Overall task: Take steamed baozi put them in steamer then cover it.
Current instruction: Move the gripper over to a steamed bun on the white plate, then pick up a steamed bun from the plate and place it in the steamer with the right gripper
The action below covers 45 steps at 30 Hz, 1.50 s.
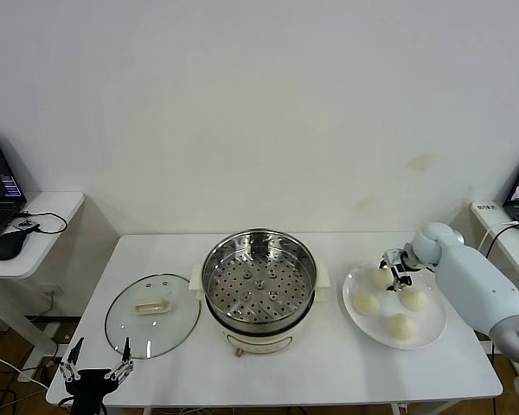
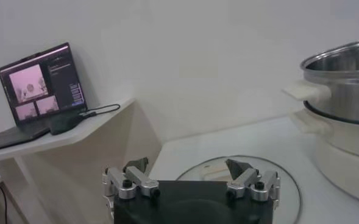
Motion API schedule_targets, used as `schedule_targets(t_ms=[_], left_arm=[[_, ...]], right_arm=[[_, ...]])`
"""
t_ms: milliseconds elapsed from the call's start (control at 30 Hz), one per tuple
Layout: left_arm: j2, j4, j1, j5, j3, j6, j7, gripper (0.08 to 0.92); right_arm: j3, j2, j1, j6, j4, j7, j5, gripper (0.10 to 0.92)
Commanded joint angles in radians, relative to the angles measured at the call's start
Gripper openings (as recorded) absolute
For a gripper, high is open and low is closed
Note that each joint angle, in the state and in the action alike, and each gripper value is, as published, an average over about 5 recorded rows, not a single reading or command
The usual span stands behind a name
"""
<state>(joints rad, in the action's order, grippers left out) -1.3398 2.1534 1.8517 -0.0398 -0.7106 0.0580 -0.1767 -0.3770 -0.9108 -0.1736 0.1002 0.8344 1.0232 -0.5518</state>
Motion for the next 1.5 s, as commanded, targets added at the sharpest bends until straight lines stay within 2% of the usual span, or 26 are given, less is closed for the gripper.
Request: schedule_targets(t_ms=[33, 233, 500, 700, 867, 1167, 1500], left_arm=[[0.001, 0.001, 0.000, 0.001, 0.000, 0.000, 0.000, 0.823], [0.003, 0.001, 0.001, 0.001, 0.004, 0.000, 0.001, 0.823], [0.012, 0.002, -0.001, -0.003, 0.015, -0.003, 0.001, 0.823], [0.014, 0.011, -0.003, -0.006, 0.027, -0.007, 0.001, 0.823], [0.016, 0.024, -0.001, -0.017, 0.028, -0.007, 0.001, 0.823], [0.013, 0.033, 0.009, -0.021, 0.019, -0.013, -0.001, 0.823], [0.006, 0.038, 0.006, -0.023, 0.011, -0.015, 0.000, 0.823]], right_arm=[[-0.006, -0.011, 0.004, -0.001, -0.016, 0.001, -0.003, 0.598], [-0.035, 0.038, 0.026, -0.011, 0.066, 0.025, 0.049, 0.594], [-0.192, 0.209, 0.178, -0.072, 0.322, 0.072, 0.310, 0.597], [-0.333, 0.268, 0.402, -0.102, 0.417, 0.085, 0.468, 0.602], [-0.475, 0.206, 0.572, -0.117, 0.470, 0.065, 0.582, 0.602], [-0.683, 0.000, 0.754, -0.112, 0.534, -0.001, 0.725, 0.602], [-0.832, -0.213, 0.780, -0.003, 0.516, -0.068, 0.727, 0.602]])
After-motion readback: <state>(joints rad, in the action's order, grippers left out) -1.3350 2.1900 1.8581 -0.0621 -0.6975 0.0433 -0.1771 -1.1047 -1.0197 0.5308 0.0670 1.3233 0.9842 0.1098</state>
